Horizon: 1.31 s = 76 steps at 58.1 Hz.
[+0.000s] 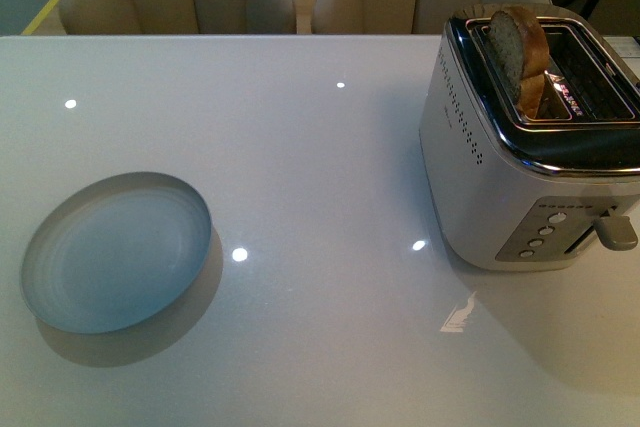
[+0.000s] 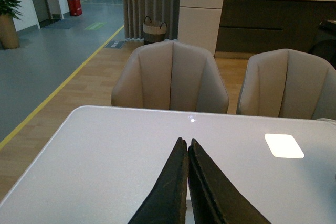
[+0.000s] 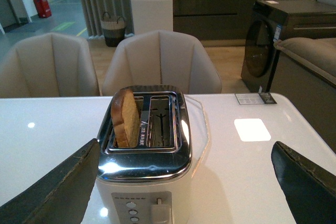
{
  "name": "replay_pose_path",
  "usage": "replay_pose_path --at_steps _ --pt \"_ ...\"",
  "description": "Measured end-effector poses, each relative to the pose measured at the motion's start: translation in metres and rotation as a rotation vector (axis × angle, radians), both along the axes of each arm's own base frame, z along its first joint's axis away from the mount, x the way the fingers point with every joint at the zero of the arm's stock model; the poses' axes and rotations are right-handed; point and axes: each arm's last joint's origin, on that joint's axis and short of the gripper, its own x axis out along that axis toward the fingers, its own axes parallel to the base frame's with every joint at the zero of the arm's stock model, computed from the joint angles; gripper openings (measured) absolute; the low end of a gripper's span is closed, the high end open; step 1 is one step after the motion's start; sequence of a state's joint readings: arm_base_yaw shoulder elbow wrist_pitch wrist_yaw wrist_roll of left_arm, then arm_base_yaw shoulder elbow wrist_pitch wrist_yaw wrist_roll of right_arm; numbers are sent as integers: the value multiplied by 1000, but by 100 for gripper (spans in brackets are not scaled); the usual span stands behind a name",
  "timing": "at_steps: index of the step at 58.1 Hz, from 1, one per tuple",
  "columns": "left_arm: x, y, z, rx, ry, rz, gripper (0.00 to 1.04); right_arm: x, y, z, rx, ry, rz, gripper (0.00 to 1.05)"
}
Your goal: Left arm holds plate, right arm toasts bread
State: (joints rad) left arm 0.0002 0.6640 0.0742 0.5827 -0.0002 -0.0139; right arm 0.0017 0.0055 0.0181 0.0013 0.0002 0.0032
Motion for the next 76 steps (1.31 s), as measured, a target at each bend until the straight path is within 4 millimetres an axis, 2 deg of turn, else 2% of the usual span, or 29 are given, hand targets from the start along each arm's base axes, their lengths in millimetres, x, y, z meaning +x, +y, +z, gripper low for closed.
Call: replay_pose_path --at_steps 16,70,76 --pt "-13 0 -11 2 -6 0 3 0 0 0 0 0 0 96" --pt "-37 0 -9 3 -19 0 3 0 0 0 0 0 0 96" --pt "-46 0 -13 3 6 0 3 0 0 0 0 0 0 96"
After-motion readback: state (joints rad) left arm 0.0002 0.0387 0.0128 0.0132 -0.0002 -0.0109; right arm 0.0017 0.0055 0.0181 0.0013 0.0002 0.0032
